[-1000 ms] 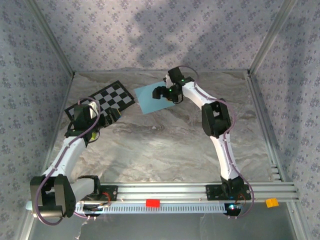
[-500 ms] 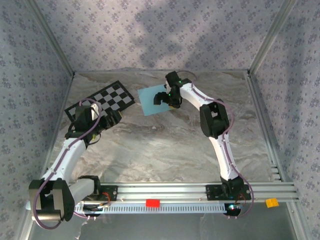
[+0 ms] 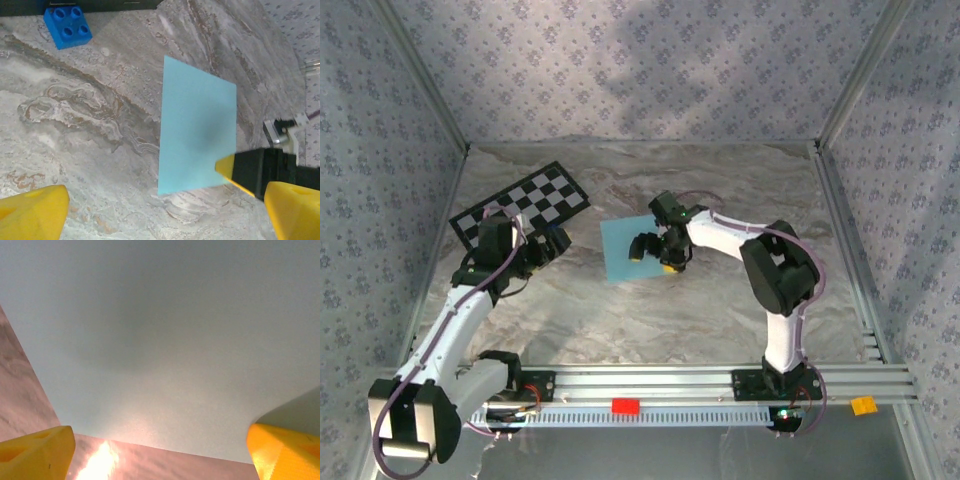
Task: Fold a paper plane with a square sheet of paper (pick it up from the middle)
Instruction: Move the square sheet of paper to the center of the table.
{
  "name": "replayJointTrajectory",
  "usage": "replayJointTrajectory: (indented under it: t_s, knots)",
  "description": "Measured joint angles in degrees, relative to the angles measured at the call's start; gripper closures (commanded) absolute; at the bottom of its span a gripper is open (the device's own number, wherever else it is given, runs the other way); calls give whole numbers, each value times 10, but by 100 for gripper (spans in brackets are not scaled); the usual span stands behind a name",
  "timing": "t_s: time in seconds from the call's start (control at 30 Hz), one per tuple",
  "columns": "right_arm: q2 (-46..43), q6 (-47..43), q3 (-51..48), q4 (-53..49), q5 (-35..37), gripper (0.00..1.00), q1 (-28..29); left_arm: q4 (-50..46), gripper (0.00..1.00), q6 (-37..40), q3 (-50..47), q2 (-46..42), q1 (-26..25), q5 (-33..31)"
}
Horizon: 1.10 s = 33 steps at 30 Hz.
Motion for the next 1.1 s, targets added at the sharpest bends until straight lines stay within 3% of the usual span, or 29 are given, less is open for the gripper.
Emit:
replayJointTrajectory:
  t_s: [0.17,0.33,0.5,0.77,0.93,1.1]
  knots:
    - [-43,22,-35,2,-27,8,10,-26,0,1,7,-8,-9,-1]
    - [-44,-8,31,-5,-30,8,-4,-44,0,13,7,-23,-10,-1]
    - [-3,-39,91,-1,-26,11,-20,-57,0,43,8,-26,-10,-2]
    - [71,-53,100,-16,-29,12,-26,-79,0,64,14,-27,6,-4]
    - [67,-29,96,-14,-6,13,-9,-77,0,66,13,-35,26,5]
    - [34,26,44,17,16,13,24,-54,0,65,0,-36,28,61]
